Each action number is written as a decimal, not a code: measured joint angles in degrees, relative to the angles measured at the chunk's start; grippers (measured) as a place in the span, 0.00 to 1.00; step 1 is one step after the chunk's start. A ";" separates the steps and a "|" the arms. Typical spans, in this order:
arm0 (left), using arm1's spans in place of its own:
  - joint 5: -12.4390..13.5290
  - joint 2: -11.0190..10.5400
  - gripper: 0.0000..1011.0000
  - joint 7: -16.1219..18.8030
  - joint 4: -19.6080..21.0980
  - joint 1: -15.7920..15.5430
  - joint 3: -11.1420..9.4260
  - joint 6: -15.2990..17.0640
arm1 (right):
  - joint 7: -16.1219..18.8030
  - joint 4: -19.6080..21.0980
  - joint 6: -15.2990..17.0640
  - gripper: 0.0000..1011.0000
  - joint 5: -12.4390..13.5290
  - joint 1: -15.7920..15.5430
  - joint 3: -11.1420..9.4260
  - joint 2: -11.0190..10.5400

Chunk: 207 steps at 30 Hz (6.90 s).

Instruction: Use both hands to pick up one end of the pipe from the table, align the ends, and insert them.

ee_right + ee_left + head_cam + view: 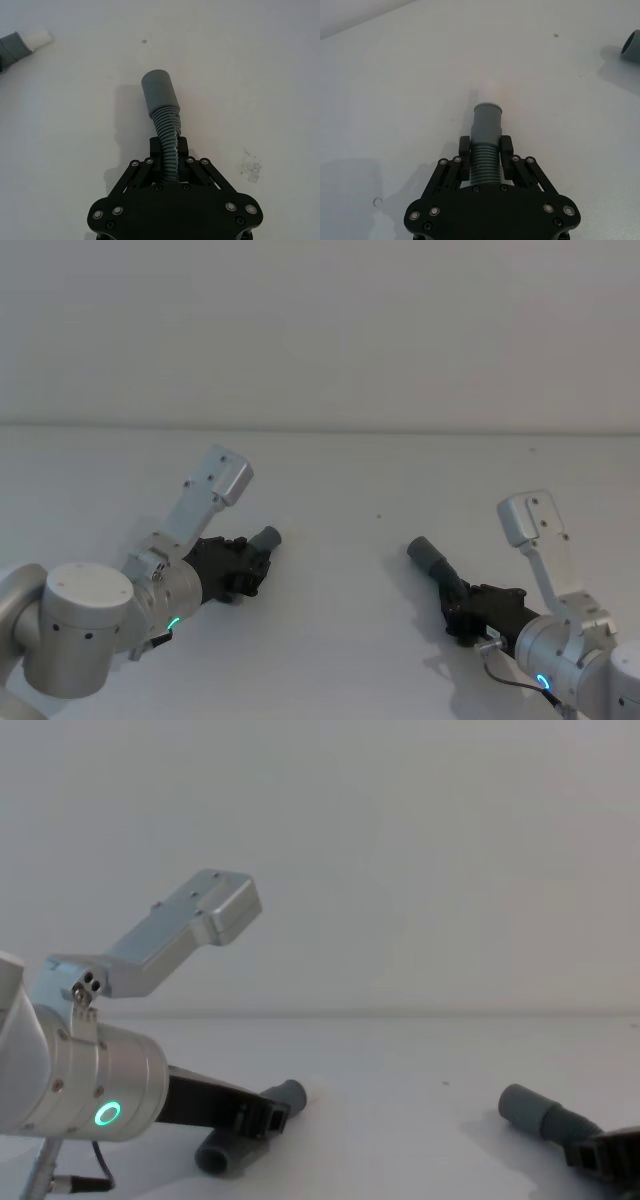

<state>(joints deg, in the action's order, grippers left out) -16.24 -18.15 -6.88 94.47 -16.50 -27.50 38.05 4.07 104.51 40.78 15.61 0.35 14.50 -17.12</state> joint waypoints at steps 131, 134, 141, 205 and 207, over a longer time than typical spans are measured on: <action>-5.51 -19.07 0.34 -47.57 2.75 -19.77 -12.74 -14.59 | 40.19 -3.22 -50.63 0.15 1.11 -0.82 1.14 -30.60; -5.56 -19.36 0.34 -47.58 2.97 -19.85 -12.83 -14.35 | 39.76 -3.33 -50.74 0.15 0.76 -0.70 1.39 -30.54; -5.69 -20.38 0.34 -47.53 3.58 -20.12 -13.09 -13.66 | 38.90 -3.50 -50.77 0.15 0.32 -0.44 1.95 -30.40; -8.76 -18.49 0.34 -50.89 -1.33 -23.99 -18.03 -17.01 | 38.37 -3.06 -47.94 0.15 6.26 1.30 4.04 -32.18; -8.82 -18.32 0.34 -51.02 -1.49 -24.10 -18.12 -17.20 | 38.37 -3.06 -47.93 0.15 6.32 1.33 4.08 -32.21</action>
<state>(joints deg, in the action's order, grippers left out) -25.06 -36.47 -57.90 92.99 -40.59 -45.62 20.85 42.43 101.46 -7.15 21.94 1.68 18.58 -49.33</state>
